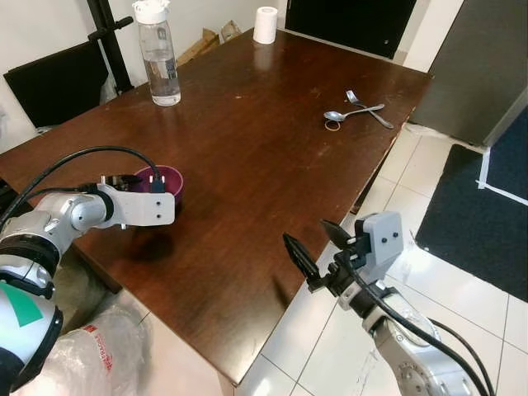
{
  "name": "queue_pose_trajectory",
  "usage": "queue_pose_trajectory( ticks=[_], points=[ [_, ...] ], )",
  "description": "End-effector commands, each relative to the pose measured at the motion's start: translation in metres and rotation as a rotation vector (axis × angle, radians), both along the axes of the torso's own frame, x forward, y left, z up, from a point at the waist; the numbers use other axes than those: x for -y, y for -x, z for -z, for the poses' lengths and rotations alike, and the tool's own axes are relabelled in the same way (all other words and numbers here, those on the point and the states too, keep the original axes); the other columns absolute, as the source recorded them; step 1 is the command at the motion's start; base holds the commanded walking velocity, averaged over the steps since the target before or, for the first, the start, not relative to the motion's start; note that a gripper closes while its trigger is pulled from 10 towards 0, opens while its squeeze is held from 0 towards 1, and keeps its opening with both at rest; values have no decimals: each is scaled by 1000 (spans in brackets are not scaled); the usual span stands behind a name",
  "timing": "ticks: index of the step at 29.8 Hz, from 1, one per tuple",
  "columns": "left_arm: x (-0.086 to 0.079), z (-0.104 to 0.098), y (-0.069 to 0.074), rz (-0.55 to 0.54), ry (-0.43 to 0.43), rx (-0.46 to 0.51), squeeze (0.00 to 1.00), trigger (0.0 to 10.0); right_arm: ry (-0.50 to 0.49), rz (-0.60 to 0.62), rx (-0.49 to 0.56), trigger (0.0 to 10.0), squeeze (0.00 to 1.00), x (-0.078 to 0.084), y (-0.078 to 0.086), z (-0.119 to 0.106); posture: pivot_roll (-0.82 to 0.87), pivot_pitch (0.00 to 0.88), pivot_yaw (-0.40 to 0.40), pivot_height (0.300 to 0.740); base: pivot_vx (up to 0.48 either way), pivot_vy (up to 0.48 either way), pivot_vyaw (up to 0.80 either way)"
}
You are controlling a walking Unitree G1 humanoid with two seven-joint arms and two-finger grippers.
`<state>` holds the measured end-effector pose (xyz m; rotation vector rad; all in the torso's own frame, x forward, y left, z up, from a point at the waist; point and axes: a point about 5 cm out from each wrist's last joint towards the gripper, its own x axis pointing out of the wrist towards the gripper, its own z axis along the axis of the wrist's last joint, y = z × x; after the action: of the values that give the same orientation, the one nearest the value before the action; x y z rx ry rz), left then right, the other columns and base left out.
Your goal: Setting the table
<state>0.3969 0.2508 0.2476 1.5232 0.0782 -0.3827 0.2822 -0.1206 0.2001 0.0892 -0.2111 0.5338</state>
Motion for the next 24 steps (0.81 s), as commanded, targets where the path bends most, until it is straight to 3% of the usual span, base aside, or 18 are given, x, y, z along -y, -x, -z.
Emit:
queue_pose_trajectory(
  ticks=[1,14,21,22,24],
  points=[
    [-5,9,2,-19,-9,-31,0,0,-4,-1,-16,10000,0,1,1,4,-52,213,69,740,0,0,0],
    [-7,4,3,-13,35,-6,0,0,-3,1,-15,10000,0,2,1,4,-48,209,64,740,0,0,0],
    [-11,-5,4,-29,205,42,0,0,-3,1,-13,10000,0,2,-1,4,-41,204,60,740,0,0,0],
    [-14,-10,4,-48,284,70,0,0,-4,1,-12,10000,0,2,-2,4,-40,202,61,740,0,0,0],
    [-14,-10,4,-48,284,70,0,0,-4,1,-12,10000,0,2,-2,4,-40,202,61,740,0,0,0]
  ],
)
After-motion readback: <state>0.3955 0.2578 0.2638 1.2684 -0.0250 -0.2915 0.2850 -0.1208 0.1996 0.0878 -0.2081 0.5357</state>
